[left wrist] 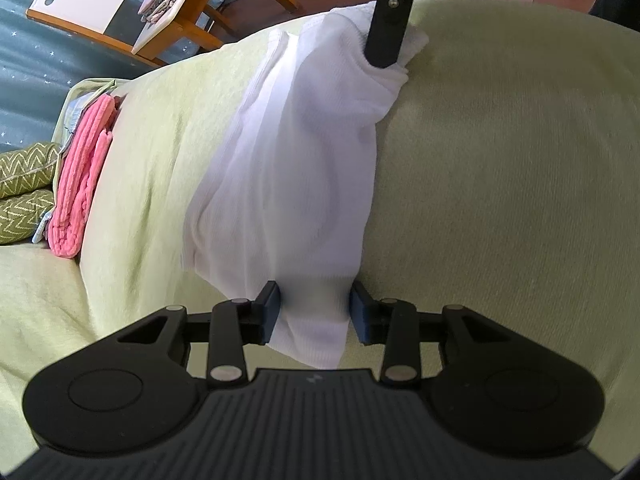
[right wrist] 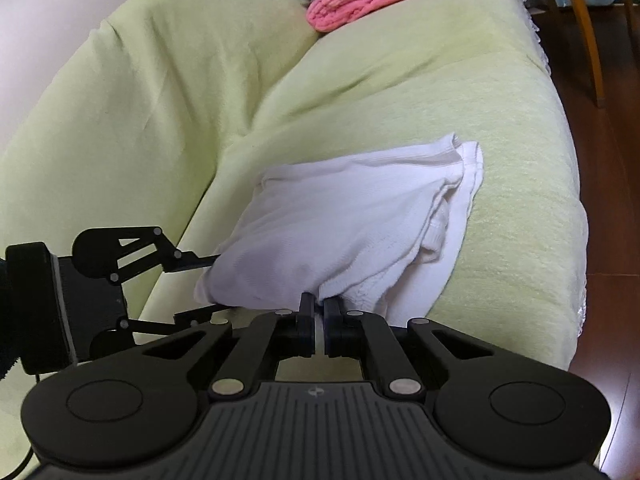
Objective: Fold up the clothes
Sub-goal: 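Lift and stretch the folded tank top between both grippers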
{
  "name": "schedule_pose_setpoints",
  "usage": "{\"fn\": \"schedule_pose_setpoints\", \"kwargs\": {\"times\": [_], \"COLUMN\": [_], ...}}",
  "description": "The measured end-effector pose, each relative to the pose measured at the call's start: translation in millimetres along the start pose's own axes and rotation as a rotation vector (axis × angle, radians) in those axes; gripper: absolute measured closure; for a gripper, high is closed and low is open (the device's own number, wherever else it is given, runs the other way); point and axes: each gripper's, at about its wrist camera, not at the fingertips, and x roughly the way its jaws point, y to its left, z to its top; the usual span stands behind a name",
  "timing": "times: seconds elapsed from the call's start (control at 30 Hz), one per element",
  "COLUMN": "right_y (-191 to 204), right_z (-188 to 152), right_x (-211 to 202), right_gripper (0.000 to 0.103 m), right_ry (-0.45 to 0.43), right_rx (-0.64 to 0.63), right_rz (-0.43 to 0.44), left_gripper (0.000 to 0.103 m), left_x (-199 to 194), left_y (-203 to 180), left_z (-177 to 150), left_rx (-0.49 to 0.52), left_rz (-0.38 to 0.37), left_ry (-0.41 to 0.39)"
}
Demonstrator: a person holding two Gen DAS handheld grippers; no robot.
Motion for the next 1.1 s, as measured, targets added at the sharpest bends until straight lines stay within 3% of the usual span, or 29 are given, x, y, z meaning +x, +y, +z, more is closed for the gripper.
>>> {"fn": "schedule_pose_setpoints", "kwargs": {"times": [0.17, 0.37, 0.43, 0.53, 0.63, 0.73, 0.8, 0.9, 1.0, 1.1], "right_y": [-5.4, -20.0, -30.0, -26.3, 1.0, 48.7, 74.3, 90.0, 88.3, 78.8], "right_z": [4.8, 27.6, 27.4, 28.7, 18.9, -13.4, -39.6, -72.7, -98.9, -108.6], "right_x": [-16.0, -27.9, -23.2, -24.5, -30.2, -34.0, -24.0, 3.4, 38.5, 60.4], "right_gripper": [0.102, 0.103, 0.103, 0.103, 0.090, 0.079, 0.046, 0.045, 0.046, 0.049], "right_ry": [0.046, 0.267, 0.305, 0.281, 0.234, 0.113, 0.072, 0.056, 0.061, 0.066], "right_rx": [-0.089, -0.309, -0.319, -0.309, -0.400, -0.741, -0.998, -1.242, -1.421, -1.473], "right_rz": [0.029, -0.050, -0.087, -0.071, -0.152, -0.330, -0.400, -0.465, -0.623, -0.705], "left_gripper": [0.069, 0.069, 0.069, 0.069, 0.069, 0.066, 0.065, 0.062, 0.062, 0.066], "left_x": [1.0, 3.5, 4.2, 3.7, 1.7, -5.4, -11.7, -11.4, -1.1, 13.7], "left_y": [1.4, 2.7, 3.6, 2.4, -1.4, -5.1, -8.8, -18.0, -31.0, -42.6], "left_z": [-0.8, -4.1, -5.3, -4.8, -6.4, -9.3, -10.7, -10.7, -12.0, -18.1], "left_rx": [0.019, 0.054, 0.053, 0.066, 0.110, 0.149, 0.174, 0.220, 0.294, 0.384], "left_rz": [-0.009, -0.023, -0.027, -0.021, -0.001, 0.032, 0.058, 0.094, 0.122, 0.195], "left_ry": [0.006, 0.003, 0.000, 0.004, 0.014, 0.017, 0.008, -0.004, -0.007, 0.000]}}
